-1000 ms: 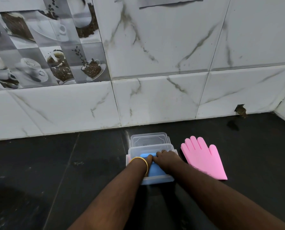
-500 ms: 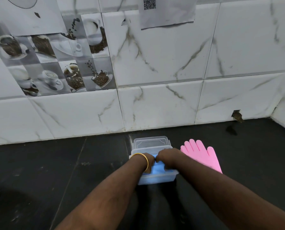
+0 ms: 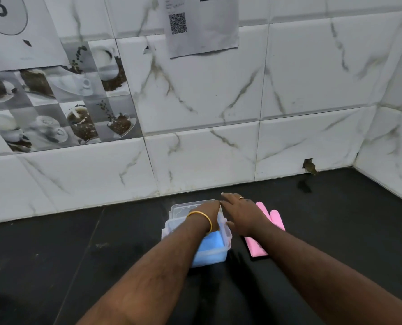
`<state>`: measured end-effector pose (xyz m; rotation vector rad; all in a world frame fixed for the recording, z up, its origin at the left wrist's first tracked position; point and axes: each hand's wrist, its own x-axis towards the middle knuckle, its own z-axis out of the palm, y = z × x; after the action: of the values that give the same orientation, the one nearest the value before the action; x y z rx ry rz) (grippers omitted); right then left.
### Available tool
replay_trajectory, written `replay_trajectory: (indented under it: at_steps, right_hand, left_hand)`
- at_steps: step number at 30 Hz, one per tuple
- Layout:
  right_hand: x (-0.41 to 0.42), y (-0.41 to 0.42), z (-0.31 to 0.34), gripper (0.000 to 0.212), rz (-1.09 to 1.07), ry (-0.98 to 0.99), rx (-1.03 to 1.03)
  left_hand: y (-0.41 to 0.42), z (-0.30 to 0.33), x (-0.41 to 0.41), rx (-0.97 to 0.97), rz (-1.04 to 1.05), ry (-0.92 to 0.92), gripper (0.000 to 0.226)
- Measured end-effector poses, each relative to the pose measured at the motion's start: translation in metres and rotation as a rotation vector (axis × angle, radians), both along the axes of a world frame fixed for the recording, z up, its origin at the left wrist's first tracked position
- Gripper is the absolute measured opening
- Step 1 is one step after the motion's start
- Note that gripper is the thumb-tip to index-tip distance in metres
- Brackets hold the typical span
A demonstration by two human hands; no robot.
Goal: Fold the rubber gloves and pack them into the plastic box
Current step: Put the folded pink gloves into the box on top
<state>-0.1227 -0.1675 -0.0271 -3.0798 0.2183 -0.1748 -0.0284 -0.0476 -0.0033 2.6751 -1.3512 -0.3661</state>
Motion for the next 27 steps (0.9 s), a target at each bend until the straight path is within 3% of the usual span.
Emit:
replay_trajectory:
  at_steps: [5, 10, 16, 20, 27]
  right_hand:
    - [-0.025, -0.036, -0.009, 0.084, -0.171, -0.082, 0.080]
    - [-0.044, -0.073, -0.028, 0.095, -0.448, -0.085, 0.278]
    - [-0.057, -0.100, -0.053, 0.103, -0.729, 0.040, 0.493]
    - [-0.060, -0.105, -0.065, 0.083, -0.822, 0.143, 0.627]
    - [-0.055, -0.108, -0.064, 0.052, -0.832, 0.206, 0.780]
  left_hand:
    - [-0.047, -0.008, -0.024, -0.115, 0.055, 0.087, 0.069]
    - [-0.092, -0.033, -0.046, 0.014, 0.117, 0.147, 0.066]
    - [-0.111, -0.066, -0.059, 0.152, 0.358, 0.361, 0.091]
    - [-0.116, -0.081, -0.059, 0.175, 0.431, 0.450, 0.075]
    - [-0.125, -0.084, -0.064, 0.019, 0.603, 0.545, 0.059]
